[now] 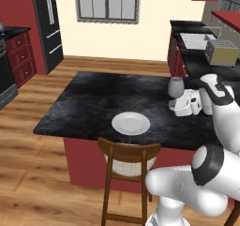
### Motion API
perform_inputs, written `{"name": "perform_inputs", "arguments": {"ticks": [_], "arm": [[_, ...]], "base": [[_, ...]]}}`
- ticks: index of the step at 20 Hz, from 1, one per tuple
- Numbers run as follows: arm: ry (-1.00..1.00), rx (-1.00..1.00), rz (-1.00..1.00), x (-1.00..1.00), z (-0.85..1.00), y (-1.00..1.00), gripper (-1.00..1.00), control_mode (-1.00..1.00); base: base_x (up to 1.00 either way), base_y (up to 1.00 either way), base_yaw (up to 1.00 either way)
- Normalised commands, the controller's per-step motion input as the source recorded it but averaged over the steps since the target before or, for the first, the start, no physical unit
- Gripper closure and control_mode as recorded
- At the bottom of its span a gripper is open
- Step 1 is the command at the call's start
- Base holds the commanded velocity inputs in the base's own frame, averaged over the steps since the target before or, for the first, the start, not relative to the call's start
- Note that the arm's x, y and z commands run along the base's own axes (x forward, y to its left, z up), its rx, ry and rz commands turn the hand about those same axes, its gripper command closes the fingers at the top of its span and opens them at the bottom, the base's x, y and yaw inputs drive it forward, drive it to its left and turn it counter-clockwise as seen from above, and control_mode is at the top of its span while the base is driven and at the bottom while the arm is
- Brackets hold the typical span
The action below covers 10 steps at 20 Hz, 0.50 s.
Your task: Retrieve the wine glasses from the counter and place one next to each plate.
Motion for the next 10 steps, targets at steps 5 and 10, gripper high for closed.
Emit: {"name": "perform_inputs", "arguments": {"ticks": [5,10], "arm": [[0.10,-0.01,0.00,0.19,-0.58,-0.07,1.00,-1.00],[0.12,0.00,0.00,0.09,-0.46,0.00,1.00,-1.00]], "base": [[0.00,0.00,0.00],[0.00,0.00,0.00]]}}
